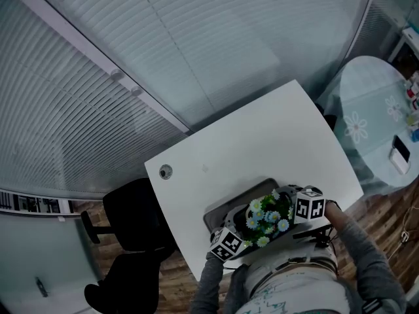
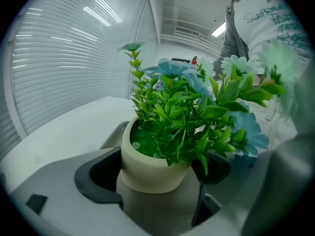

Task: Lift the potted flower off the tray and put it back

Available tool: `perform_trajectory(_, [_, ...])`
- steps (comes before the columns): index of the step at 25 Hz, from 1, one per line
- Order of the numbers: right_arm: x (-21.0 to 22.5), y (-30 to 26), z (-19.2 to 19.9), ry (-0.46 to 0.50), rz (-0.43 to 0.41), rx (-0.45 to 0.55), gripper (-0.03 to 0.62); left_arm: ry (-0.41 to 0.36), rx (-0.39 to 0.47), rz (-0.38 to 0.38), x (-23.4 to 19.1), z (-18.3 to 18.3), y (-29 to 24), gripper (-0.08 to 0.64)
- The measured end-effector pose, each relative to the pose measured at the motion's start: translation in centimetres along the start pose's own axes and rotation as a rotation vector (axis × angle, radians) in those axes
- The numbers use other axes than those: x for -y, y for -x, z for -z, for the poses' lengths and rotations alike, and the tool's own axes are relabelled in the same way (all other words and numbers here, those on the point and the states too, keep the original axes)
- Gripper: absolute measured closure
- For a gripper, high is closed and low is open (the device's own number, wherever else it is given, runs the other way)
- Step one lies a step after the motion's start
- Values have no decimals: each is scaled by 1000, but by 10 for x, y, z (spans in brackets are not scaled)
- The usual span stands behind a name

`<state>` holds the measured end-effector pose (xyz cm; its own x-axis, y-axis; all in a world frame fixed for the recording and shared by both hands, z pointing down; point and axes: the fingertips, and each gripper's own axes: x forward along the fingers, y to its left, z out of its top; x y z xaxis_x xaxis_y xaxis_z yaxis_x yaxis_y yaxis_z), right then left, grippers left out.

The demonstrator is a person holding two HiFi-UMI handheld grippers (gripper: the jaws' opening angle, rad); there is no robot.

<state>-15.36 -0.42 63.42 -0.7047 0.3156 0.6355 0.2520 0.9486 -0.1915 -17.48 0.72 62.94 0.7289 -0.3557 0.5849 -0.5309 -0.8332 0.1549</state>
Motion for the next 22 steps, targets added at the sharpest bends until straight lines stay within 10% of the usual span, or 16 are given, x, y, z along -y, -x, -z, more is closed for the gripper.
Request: perform_trajectory(22, [1,-1,1,-10,16,92,215,-8,23,16,-2,2,-2,115])
